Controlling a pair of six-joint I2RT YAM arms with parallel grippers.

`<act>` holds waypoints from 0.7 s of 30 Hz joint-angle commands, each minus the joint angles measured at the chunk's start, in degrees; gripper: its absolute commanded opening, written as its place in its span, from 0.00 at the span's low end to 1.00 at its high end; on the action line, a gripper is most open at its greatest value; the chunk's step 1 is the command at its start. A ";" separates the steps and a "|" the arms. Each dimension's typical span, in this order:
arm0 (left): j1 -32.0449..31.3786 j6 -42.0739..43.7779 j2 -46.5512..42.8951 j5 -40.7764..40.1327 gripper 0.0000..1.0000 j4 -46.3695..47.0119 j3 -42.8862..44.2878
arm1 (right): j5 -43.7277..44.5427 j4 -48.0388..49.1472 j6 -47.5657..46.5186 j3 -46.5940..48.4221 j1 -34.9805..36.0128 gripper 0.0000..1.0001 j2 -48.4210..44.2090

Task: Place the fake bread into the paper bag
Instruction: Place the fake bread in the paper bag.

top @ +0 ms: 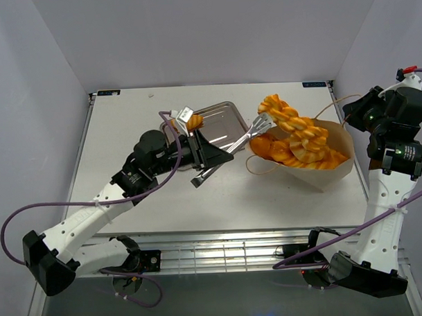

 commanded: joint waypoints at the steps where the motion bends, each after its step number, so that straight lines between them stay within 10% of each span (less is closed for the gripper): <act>1: -4.30 2.76 0.75 -7.56 0.00 3.42 0.80 | 0.95 3.99 0.17 3.51 -0.21 0.08 -1.22; 21: -14.33 5.57 4.89 -15.99 0.00 2.98 3.17 | -5.12 3.99 4.30 2.90 -0.12 0.08 -1.65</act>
